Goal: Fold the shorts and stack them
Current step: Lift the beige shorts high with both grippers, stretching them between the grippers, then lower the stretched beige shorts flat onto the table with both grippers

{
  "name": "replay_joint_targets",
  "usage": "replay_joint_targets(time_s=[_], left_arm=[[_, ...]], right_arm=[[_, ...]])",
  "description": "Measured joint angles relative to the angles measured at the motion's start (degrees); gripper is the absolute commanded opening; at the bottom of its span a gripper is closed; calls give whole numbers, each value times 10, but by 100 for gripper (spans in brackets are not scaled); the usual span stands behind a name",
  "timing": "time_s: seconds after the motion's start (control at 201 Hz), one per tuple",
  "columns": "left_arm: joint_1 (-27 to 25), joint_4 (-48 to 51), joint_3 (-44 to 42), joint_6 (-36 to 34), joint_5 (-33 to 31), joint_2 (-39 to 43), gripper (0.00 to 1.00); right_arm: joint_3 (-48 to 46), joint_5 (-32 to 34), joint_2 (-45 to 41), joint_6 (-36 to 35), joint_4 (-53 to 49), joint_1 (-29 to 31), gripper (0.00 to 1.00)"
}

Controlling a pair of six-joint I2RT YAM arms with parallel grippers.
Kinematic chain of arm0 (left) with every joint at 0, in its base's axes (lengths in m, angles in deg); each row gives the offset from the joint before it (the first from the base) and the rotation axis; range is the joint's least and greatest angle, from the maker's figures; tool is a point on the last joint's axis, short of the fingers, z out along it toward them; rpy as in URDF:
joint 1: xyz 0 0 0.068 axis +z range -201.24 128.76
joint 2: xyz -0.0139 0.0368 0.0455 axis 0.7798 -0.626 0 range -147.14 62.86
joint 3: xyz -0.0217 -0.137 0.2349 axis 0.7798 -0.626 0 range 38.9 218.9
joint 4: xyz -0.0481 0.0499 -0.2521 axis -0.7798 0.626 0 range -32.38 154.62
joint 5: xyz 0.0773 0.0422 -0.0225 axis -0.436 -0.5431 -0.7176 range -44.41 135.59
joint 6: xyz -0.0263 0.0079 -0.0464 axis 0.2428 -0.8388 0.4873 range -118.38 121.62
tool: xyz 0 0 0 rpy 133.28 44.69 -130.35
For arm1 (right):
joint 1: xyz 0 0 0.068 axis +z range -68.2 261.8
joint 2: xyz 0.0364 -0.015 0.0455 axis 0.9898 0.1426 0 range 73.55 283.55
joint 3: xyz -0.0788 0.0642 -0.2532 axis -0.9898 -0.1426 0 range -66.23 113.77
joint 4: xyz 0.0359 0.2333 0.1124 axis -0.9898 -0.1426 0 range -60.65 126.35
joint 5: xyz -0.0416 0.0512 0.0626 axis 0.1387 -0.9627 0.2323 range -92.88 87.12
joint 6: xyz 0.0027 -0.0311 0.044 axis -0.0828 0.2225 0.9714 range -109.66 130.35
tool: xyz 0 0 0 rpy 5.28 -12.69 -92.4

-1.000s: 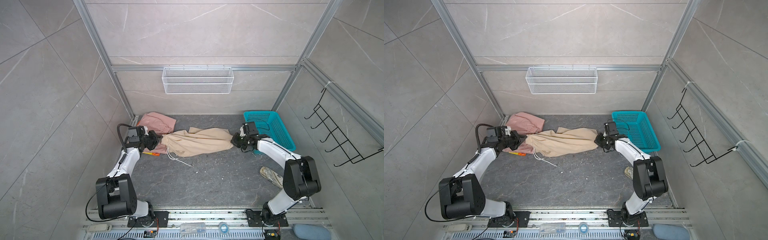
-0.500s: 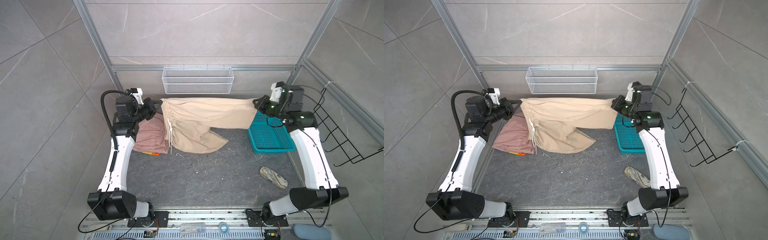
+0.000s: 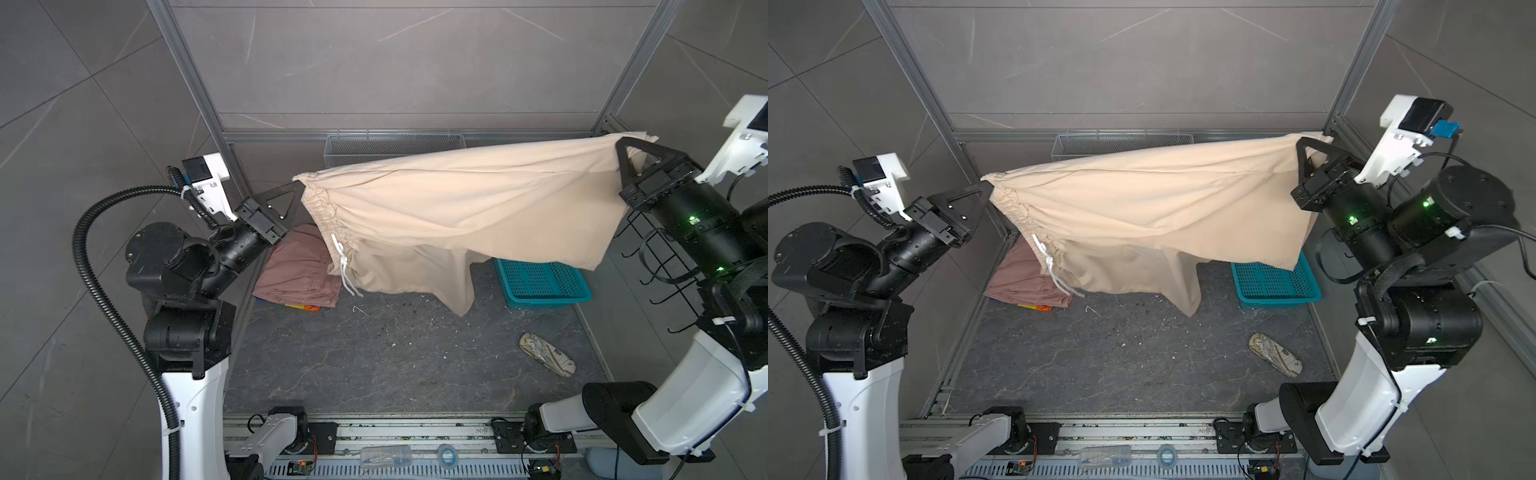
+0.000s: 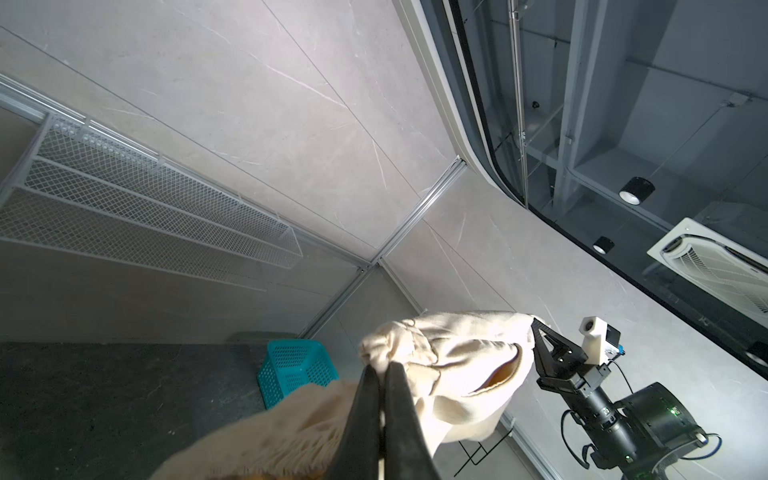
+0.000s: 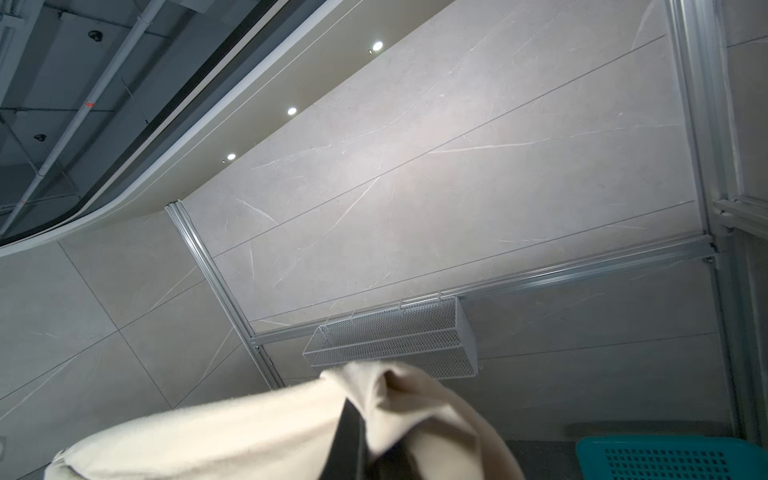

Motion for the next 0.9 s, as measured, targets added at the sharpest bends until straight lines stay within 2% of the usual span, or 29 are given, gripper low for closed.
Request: replay_joint_targets(time_s=[0.174,0.269,0.394,0.548,0.717,0.897], left_arm=[[0,17,-45,-14,0,-43,0],[0,22,-109,-24,6,-84,0],[0,26,-202,-42,10,-167,0],[0,33,-298,-59,11,-245,0],[0,21,-313,-82,16,-301,0],[0,6,-264,-93,33,-374,0]], right_arm=[[-90,-21,67,-5,16,-19,0],[-155,-26,135,-14,28,-18,0],[-289,-26,213,-26,45,-18,0],[-425,-18,247,-28,57,-18,0],[-449,-18,249,-25,90,-18,0],[-386,-19,276,-16,90,-18,0]])
